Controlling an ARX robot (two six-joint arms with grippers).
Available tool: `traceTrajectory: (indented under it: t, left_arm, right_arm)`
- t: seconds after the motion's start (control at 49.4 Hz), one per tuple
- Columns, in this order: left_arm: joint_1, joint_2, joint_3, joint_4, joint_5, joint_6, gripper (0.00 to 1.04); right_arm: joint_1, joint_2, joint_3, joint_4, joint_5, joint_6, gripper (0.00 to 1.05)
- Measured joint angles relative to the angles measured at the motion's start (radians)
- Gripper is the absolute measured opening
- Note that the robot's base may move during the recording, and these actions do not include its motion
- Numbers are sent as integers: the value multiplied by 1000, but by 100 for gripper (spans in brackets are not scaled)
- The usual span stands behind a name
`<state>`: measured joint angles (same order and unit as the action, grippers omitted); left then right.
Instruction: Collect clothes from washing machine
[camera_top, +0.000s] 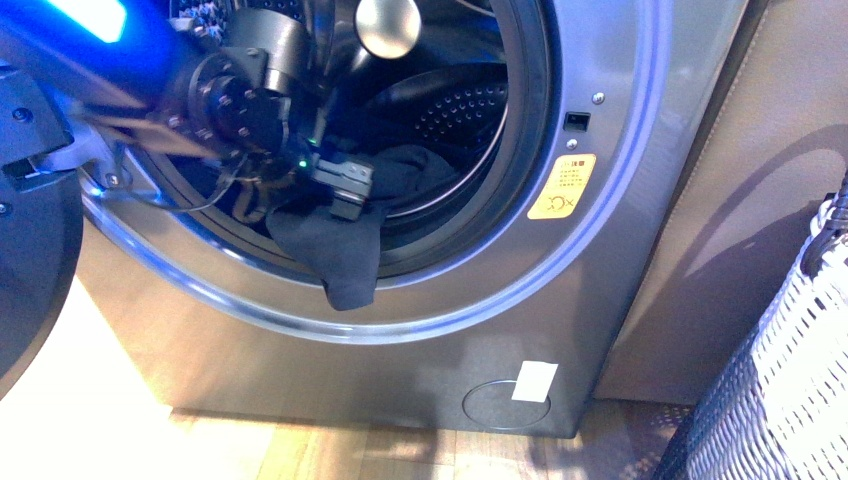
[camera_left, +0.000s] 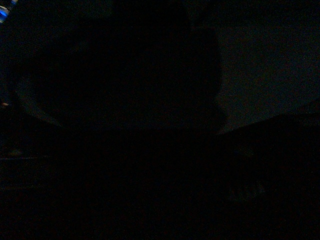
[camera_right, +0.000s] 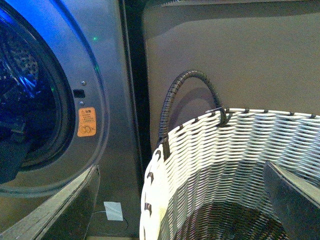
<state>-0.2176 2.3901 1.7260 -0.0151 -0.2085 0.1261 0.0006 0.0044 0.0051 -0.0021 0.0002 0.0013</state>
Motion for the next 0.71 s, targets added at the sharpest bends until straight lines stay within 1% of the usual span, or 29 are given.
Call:
traceTrajectory:
  t: [0.122,0.223,0.426,0.709]
  left_arm:
    - [-8,5,48,-109,47,-74,98]
    - [-12,5,63,-152,60,-104,98]
    - [-21,6,55,-154,34,-72,98]
    - [-31,4,2,-82,-9,8,98]
  right_arm:
    - [0,0,0,0,0,0,97]
    - [0,0,0,0,0,0,97]
    - [0,0,0,0,0,0,97]
    - [0,0,0,0,0,0,97]
